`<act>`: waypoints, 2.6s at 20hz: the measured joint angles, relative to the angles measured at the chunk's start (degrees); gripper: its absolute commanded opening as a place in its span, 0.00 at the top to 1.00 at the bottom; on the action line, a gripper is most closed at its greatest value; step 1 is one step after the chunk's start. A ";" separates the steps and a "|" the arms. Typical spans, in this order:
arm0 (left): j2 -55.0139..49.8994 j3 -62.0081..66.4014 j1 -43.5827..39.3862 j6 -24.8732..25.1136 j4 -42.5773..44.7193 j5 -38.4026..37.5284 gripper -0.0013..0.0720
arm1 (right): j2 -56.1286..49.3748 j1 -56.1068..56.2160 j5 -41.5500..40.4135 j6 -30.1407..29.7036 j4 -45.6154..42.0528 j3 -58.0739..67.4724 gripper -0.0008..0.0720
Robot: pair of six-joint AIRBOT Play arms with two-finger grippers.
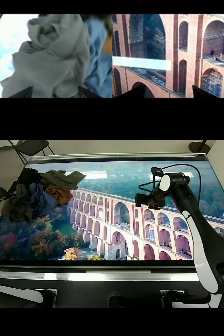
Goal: Fold the shirts.
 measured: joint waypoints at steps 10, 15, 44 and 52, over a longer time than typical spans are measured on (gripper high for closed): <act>-8.70 0.02 -4.24 1.70 5.29 -0.94 0.66 | 0.00 0.00 0.31 0.00 0.00 0.00 0.07; -9.66 0.11 -4.17 -3.54 5.53 -5.31 0.94 | 0.00 0.00 0.52 -0.11 -0.11 0.02 0.07; 30.84 -33.75 -77.22 -17.77 -3.91 9.18 0.93 | 38.10 0.00 19.04 -2.47 -18.88 0.00 0.17; 21.64 -33.00 -68.17 -21.81 -4.61 6.54 0.04 | 23.21 -0.87 15.23 -4.92 -8.76 -0.04 0.03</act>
